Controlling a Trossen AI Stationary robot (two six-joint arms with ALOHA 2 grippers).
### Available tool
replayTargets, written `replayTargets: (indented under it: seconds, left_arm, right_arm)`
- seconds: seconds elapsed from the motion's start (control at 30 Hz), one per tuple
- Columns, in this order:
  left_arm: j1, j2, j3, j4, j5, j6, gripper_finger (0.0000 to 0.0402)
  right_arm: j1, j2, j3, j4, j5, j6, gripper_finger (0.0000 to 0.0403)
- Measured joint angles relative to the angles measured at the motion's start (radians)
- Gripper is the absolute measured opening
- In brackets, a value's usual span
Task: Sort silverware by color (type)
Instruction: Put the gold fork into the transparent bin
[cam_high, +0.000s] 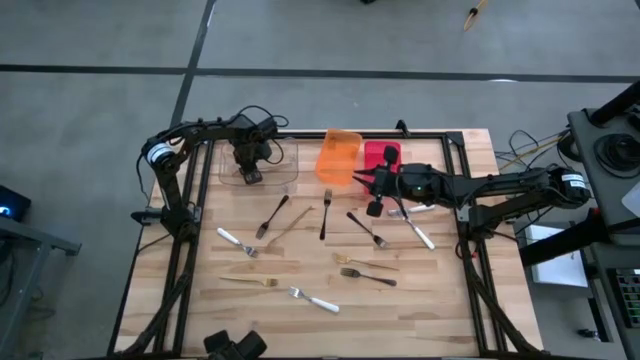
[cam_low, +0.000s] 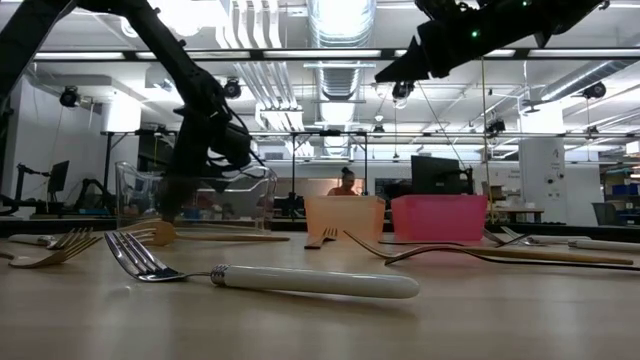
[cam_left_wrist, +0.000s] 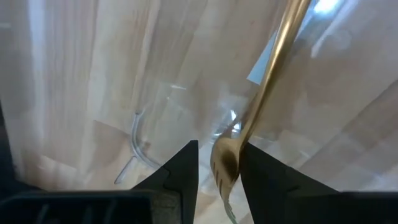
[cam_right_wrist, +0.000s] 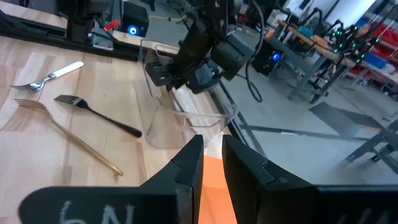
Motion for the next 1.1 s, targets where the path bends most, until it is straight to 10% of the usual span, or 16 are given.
replayTargets:
  seconds: [0.37, 1.1]
  left_arm:
    - [0.000, 0.008, 0.087, 0.013, 0.012, -0.008, 0.0076]
    - [-0.025, 0.001, 0.232, -0.071, 0.032, -0.254, 0.0076]
  right_arm:
    - [0.000, 0.004, 0.006, 0.219, -0.011, -0.150, 0.0052]
    - [-0.081, 0.211, 0.007, 0.760, -0.367, -0.259, 0.0052]
